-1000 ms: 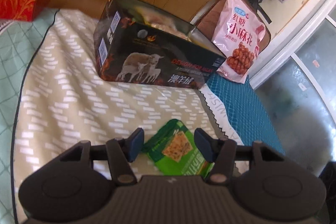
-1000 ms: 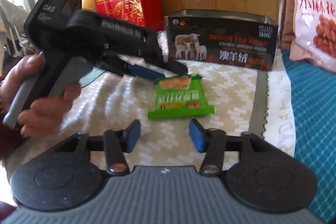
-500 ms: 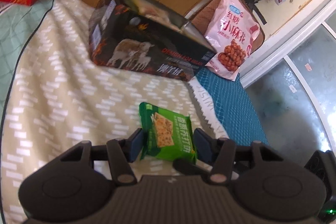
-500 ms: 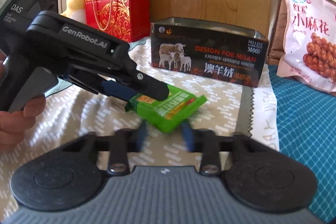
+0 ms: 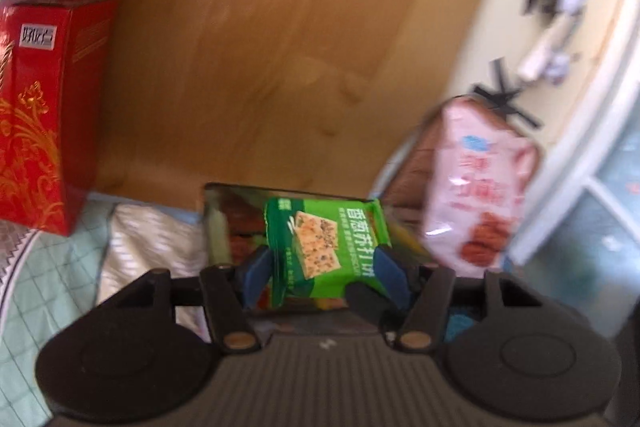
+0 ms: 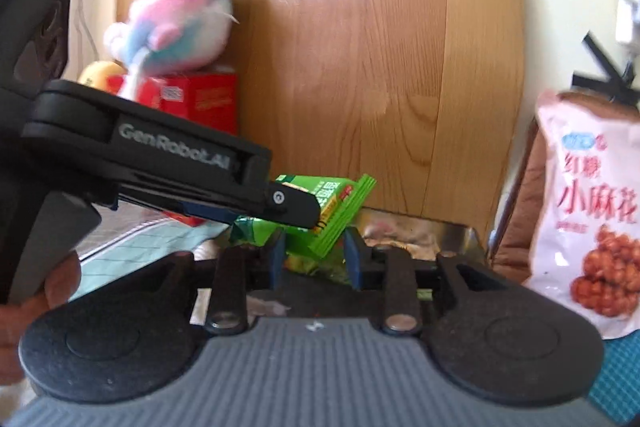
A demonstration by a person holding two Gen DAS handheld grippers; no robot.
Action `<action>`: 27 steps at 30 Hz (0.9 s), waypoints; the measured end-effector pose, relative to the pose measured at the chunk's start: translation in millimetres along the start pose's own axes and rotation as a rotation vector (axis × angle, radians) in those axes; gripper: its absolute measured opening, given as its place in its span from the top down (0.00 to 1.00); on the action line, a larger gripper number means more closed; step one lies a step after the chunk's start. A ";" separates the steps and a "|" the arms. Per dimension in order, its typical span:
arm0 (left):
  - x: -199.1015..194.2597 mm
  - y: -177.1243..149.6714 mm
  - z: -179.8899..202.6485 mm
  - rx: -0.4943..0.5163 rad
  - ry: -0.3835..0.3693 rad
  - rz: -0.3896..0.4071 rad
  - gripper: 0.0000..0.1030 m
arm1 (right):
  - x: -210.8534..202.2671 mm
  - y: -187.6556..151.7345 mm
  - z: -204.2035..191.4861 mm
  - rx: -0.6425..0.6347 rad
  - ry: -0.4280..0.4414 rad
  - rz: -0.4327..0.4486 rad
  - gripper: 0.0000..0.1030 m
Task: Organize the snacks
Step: 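Lower the green cracker packet into the black box and open the left tool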
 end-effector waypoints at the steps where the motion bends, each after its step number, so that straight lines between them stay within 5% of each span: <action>1: 0.9 -0.5 -1.7 -0.008 0.007 -0.004 0.44 | 2.4 -2.9 2.1 0.011 -0.017 -0.008 0.67; 10: -37.6 -47.8 10.6 0.019 -0.045 0.038 0.44 | -62.2 -37.6 15.3 0.154 -0.006 0.014 0.65; 18: -48.9 -118.6 25.8 0.088 0.058 -0.007 0.44 | -101.4 -87.3 17.6 0.292 -0.105 -0.023 0.56; 27: -56.1 -154.7 22.2 0.110 0.208 -0.013 0.44 | -114.6 -113.4 8.7 0.354 -0.153 -0.048 0.54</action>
Point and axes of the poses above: each gripper's, at about its wrist camera, not at the fingertips, and x roughly the way its jaws point, z to its right, y to its top, the point moved 7 cm from there along x, roughly the way its jaws point, and after that the axes turned 2 degrees about -z, right-handed, at the moved point
